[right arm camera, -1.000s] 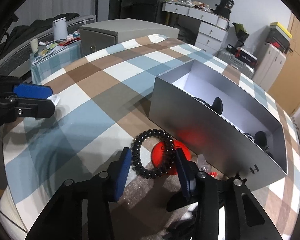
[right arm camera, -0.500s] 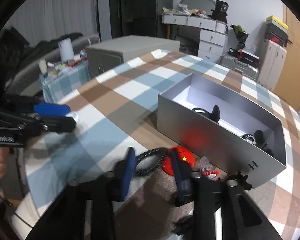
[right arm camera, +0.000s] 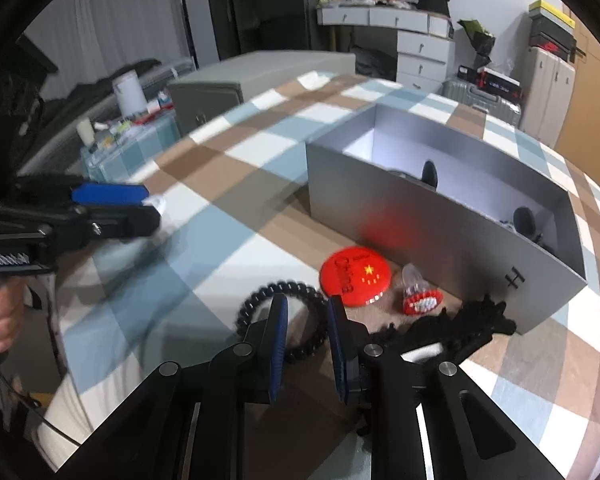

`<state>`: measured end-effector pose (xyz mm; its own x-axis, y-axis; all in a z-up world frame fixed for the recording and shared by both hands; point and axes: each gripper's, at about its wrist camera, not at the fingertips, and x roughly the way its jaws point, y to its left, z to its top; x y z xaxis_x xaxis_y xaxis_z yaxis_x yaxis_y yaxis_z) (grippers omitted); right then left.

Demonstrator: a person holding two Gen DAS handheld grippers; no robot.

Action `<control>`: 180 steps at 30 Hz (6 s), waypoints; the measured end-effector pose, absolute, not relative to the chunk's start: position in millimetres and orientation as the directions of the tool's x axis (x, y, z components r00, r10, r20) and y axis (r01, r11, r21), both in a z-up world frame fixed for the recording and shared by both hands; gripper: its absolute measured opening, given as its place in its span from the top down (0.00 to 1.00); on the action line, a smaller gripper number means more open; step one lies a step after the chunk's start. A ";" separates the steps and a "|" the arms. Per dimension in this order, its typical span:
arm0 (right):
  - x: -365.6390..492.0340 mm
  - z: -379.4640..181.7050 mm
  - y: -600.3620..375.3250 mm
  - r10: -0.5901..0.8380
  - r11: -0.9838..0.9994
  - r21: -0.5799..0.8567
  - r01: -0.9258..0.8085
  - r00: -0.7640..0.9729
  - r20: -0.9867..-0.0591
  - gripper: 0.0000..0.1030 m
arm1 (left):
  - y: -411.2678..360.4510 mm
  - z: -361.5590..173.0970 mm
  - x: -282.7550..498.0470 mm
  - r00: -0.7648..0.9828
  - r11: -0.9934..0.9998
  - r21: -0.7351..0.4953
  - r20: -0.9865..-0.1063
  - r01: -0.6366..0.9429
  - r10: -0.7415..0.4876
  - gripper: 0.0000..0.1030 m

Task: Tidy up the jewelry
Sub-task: 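Carry the white lid and bead bracelet into the box and open both tools, then lift both tools out of the box toward the red badge and clip, then grasp the red 'I China' badge with the left tool while the right tool grasps a red clip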

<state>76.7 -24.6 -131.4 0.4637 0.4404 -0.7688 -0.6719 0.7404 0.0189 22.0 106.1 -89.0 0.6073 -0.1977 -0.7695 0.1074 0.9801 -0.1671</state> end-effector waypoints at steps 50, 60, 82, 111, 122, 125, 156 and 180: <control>149.0 -45.7 -122.3 0.463 0.867 0.110 -0.485 0.706 -0.536 0.91 | 15.6 -46.0 130.7 0.669 0.932 -0.224 -0.650 0.284 -0.360 0.64; 164.1 -62.1 -125.3 0.428 0.883 0.094 -0.460 0.706 -0.563 0.91 | 6.0 -59.9 147.4 0.626 0.923 -0.252 -0.680 0.289 -0.382 0.64; 168.5 -67.3 -142.8 0.453 0.884 0.175 -0.434 0.698 -0.554 0.77 | 4.9 -70.3 155.7 0.573 0.898 -0.326 -0.692 0.295 -0.439 0.46; 81.9 -56.6 -145.3 0.442 0.884 0.127 -0.450 0.715 -0.542 0.23 | 21.8 -44.1 80.1 0.747 0.982 -0.136 -0.637 0.133 -0.190 0.20; 78.5 -104.5 -124.5 0.466 0.852 0.166 -0.497 0.574 -0.674 0.22 | 43.8 -69.0 54.0 0.728 0.989 -0.141 -0.672 0.052 -0.134 0.14; 79.1 -114.9 -119.7 0.459 0.853 0.172 -0.493 0.551 -0.697 0.22 | 52.0 -75.3 47.1 0.720 0.988 -0.150 -0.683 0.031 -0.126 0.09; 106.1 -126.3 -53.1 0.331 0.833 -0.064 -0.550 0.586 -0.739 0.73 | 98.5 -109.3 25.6 0.683 0.976 -0.206 -0.723 -0.064 -0.108 0.02; 85.1 -94.1 -122.3 0.547 0.816 0.220 -0.534 0.590 -0.595 0.73 | 51.5 -101.2 53.5 0.657 0.994 -0.098 -0.746 0.048 -0.105 0.02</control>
<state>85.1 -122.3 -94.1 0.5898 0.5465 -0.5945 -0.5341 0.8162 0.2204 53.5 51.5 -101.2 0.6572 -0.1050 -0.7464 0.0481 0.9941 -0.0976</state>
